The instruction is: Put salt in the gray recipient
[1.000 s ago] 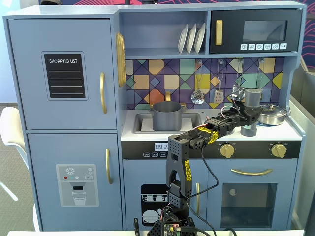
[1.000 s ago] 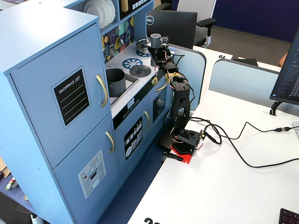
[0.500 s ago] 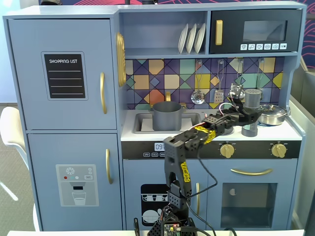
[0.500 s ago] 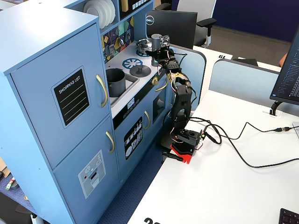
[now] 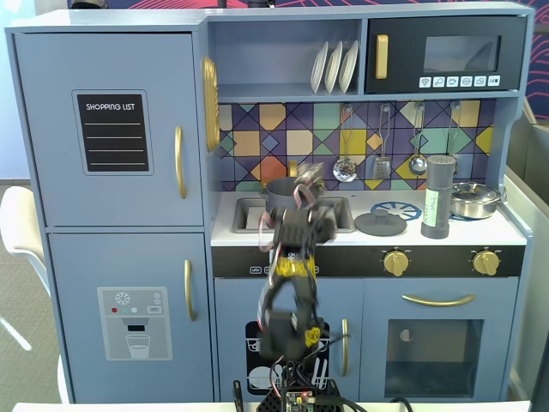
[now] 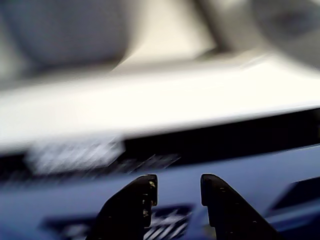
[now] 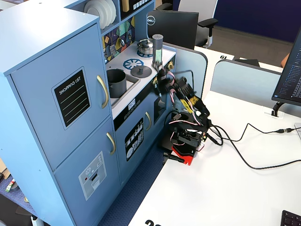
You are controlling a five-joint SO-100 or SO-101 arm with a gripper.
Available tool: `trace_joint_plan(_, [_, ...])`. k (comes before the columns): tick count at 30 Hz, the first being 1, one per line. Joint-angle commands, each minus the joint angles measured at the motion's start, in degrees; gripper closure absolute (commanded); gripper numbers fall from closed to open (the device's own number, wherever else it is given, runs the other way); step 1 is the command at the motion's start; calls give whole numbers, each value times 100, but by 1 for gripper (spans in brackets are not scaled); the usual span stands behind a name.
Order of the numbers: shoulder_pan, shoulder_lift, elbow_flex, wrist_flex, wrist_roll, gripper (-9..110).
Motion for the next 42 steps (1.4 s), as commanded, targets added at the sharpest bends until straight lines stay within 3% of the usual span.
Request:
trace_joint_plan(1, [-782,510,1907,-79,-492,101])
trace_joint_plan(5, [-694,800,3542,-844,-598,101])
trace_joint_plan(11, [-949,1837,4869,-659,-624,101])
trace_joint_plan(17, [-940,2074,5124,255,-343,101])
trace_joint_plan(21, [-879,2074,5124,229,290,101])
trace_joint_plan(26, [-888,2083,5124,281,-88,100])
trace_joint_plan(27, [-870,2083,5124,264,62,100])
trace_joint_plan(29, [-738,2083,5124,53,1811,100])
trace_joint_plan(31, [-756,2083,5124,18,2733,100])
trace_joint_plan(42, [-765,2083,5124,18,2786,100])
